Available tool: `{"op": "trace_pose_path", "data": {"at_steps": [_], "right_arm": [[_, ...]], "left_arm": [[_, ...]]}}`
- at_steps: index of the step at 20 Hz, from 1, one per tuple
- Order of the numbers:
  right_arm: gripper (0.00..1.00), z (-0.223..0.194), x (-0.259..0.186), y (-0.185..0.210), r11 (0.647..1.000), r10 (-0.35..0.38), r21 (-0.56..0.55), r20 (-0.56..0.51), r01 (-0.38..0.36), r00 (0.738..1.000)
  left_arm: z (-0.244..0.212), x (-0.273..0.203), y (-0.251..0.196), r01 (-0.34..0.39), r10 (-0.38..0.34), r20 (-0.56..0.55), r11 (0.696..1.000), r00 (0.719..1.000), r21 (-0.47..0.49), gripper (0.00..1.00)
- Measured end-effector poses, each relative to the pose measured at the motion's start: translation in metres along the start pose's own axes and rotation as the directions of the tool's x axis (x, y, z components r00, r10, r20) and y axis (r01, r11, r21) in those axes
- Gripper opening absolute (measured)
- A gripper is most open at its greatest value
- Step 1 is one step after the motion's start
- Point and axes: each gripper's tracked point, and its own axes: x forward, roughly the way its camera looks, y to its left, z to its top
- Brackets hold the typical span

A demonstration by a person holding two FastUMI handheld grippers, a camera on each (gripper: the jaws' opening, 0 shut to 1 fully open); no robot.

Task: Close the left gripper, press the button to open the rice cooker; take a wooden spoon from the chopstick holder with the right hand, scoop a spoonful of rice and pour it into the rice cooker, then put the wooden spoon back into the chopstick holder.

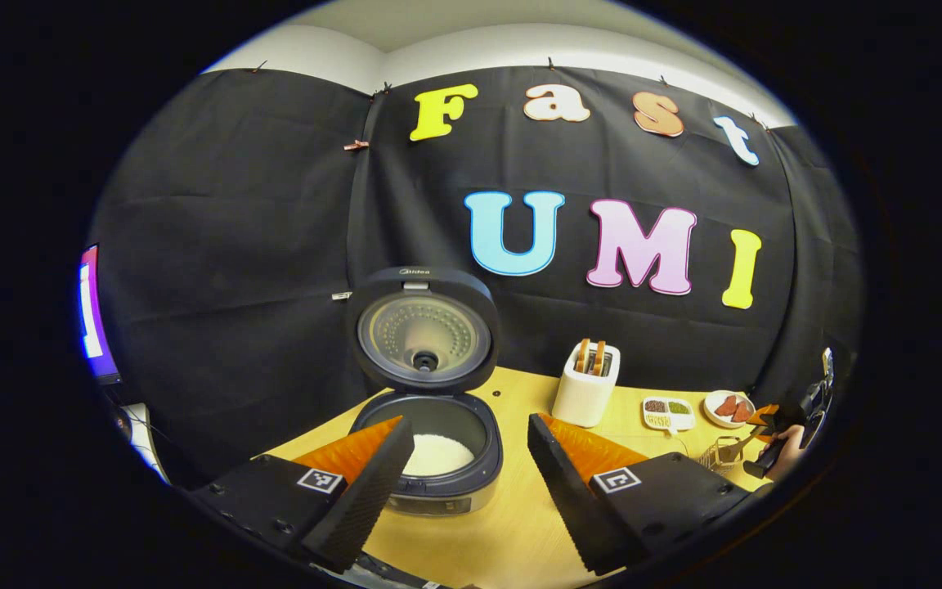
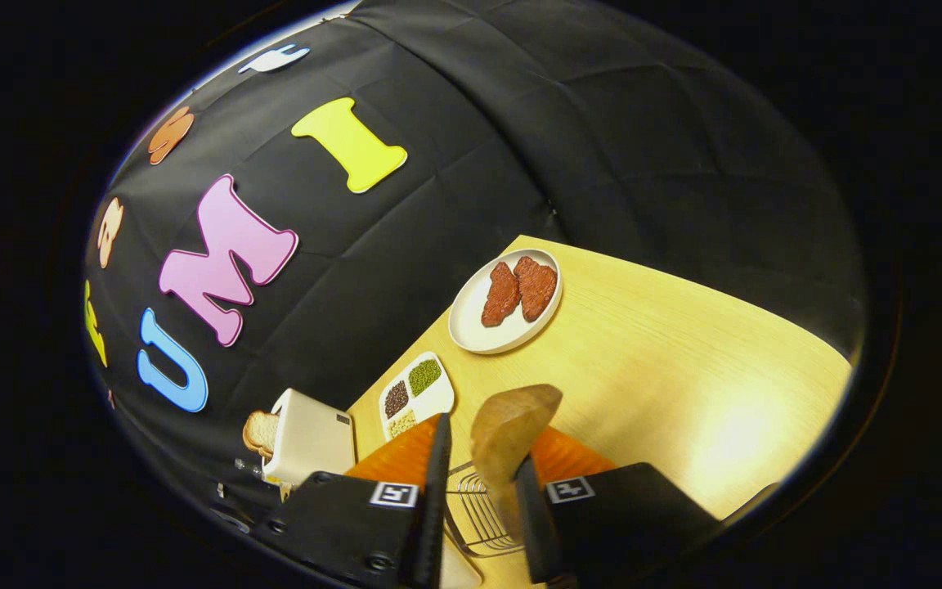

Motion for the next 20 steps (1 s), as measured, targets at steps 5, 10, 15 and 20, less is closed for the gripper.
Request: {"op": "trace_pose_path", "data": {"at_steps": [5,10,15,20], "right_arm": [[0.99,0.004,-0.047,0.005,0.995,-0.017,-0.095,0.080,0.025,0.997],[0.99,-0.017,-0.125,0.017,0.974,0.009,-0.223,0.155,0.026,0.988],[0.98,-0.058,-0.200,0.045,0.918,0.101,-0.395,0.181,-0.022,0.978],[0.99,-0.090,-0.264,0.073,0.830,0.194,-0.554,0.184,-0.061,0.964]], "left_arm": [[0.050,0.022,0.021,0.031,-0.042,0.131,0.996,0.990,0.087,0.95],[0.102,0.057,0.040,0.091,-0.128,0.262,0.984,0.957,0.150,0.93],[0.141,0.103,0.061,0.131,-0.189,0.352,0.975,0.916,0.182,0.93],[0.154,0.163,0.070,0.159,-0.226,0.372,0.966,0.900,0.202,0.94]]}}
